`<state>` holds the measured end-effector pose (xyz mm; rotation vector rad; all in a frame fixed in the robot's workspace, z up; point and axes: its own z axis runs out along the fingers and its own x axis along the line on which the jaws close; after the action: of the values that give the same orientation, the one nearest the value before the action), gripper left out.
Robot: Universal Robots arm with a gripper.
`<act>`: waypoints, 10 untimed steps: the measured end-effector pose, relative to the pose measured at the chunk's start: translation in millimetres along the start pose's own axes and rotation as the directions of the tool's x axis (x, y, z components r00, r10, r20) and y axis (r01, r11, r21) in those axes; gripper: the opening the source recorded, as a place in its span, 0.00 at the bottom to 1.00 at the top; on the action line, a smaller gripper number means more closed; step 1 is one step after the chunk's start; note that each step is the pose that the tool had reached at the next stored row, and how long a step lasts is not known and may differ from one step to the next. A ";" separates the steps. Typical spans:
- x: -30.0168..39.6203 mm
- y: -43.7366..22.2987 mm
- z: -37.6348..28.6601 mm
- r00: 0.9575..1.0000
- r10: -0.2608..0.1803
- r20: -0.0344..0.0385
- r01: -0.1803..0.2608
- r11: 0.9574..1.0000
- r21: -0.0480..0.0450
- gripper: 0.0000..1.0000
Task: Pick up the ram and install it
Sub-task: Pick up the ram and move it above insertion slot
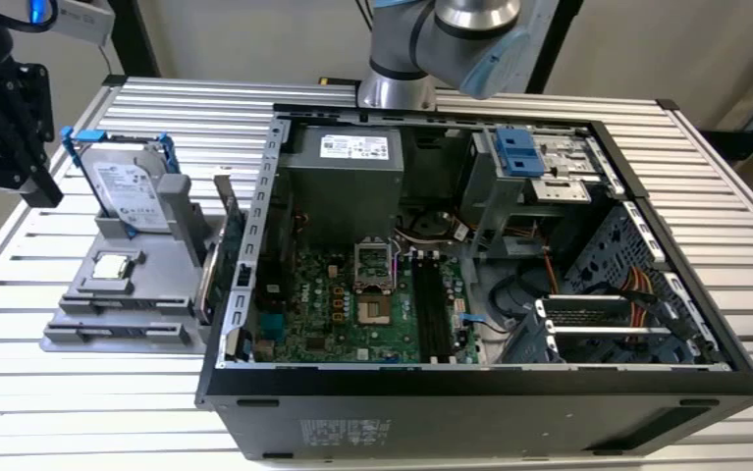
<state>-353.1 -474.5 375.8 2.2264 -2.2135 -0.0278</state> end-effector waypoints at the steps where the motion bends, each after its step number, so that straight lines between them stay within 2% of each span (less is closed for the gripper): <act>1: 0.0 0.0 0.1 1.000 0.000 0.000 0.000 1.000 0.000 0.00; 6: 0.0 0.0 0.1 1.000 -0.002 0.000 0.002 1.000 0.000 0.00; 7: 0.0 0.0 0.1 1.000 -0.002 0.000 0.002 1.000 0.000 1.00; 10: 0.0 0.0 0.1 1.000 -0.003 0.000 0.003 1.000 0.000 1.00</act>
<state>-353.1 -474.5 375.7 2.2293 -2.2108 -0.0278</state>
